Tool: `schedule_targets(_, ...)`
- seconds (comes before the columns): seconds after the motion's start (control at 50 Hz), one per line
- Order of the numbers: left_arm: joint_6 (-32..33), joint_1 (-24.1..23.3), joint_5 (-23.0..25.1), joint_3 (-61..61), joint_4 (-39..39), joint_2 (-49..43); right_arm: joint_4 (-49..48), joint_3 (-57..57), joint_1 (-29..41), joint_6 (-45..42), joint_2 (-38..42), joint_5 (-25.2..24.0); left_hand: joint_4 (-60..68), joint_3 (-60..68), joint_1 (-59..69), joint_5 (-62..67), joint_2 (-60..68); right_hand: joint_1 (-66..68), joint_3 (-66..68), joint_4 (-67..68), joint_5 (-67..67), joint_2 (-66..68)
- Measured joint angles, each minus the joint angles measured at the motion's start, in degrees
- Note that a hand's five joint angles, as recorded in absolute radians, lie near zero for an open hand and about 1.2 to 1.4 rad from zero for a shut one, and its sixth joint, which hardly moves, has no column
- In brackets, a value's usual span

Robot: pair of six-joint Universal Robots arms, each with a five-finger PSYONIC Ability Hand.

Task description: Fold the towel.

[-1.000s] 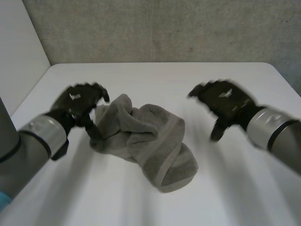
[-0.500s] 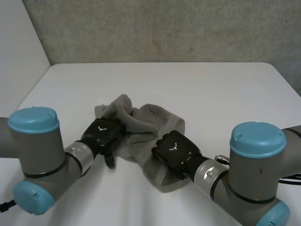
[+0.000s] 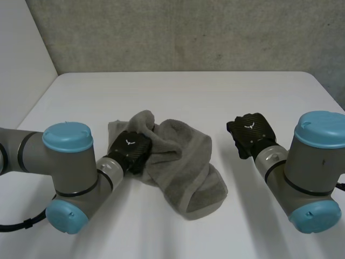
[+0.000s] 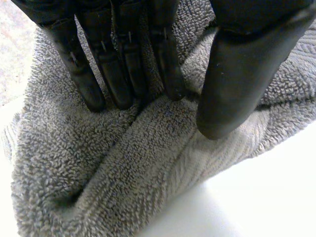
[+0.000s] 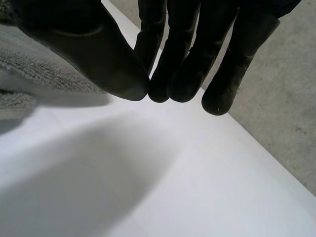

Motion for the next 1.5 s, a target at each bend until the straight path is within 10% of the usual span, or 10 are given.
schedule_targets(0.14, -0.1, 0.0, 0.0, 0.6, -0.2, 0.5, 0.5, 3.1, 0.1, -0.2, -1.2, -5.4, -11.9, -11.6, -12.1, -12.4, -11.8, -50.1, -50.6, -50.4, -52.3, -49.8)
schedule_targets(0.26, -0.2, 0.0, 0.0, -0.4, -0.5, 1.0, 0.1, 7.6, 2.3, -0.3, -4.7, -13.8, -16.2, -15.7, -16.9, -17.4, -16.1, -52.1, -54.3, -54.1, -56.0, -52.5)
schedule_targets(0.54, 0.1, 0.0, 0.1, -2.5, 0.0, 0.7, -2.0, 8.9, 6.3, -1.6, 0.1, -18.5, -16.2, -16.0, -17.1, -17.8, -16.4, -48.1, -48.8, -48.5, -47.8, -47.0)
schedule_targets(0.74, 0.1, 0.0, 0.0, -1.2, 0.2, -0.4, -5.6, 8.0, 8.5, -0.9, 2.2, -18.0, 10.4, 10.2, 9.7, 9.2, 10.4, -0.4, -0.7, -0.5, -0.5, -0.6)
schedule_targets(0.86, -0.1, 0.0, 0.0, -0.3, -0.1, -0.5, -6.3, 7.6, 8.1, 0.4, -0.9, -17.5, 30.6, 30.0, 25.0, 27.5, 30.3, -0.4, 0.4, 0.4, -0.3, -0.5)
schedule_targets(1.2, -0.5, 6.0, 0.9, -2.3, -2.1, 9.4, 11.2, -2.2, -10.6, -3.6, -6.7, -14.3, 30.9, 30.3, 25.0, 27.8, 30.6, -0.4, 0.4, 0.4, -0.1, 0.7)
schedule_targets(1.5, -0.5, 7.9, 6.9, 11.2, -4.5, 10.9, 21.3, -20.2, -9.7, -10.8, -1.9, -16.6, 30.9, 30.4, 25.0, 28.0, 30.6, -0.3, 0.5, 0.4, -0.1, 0.7)
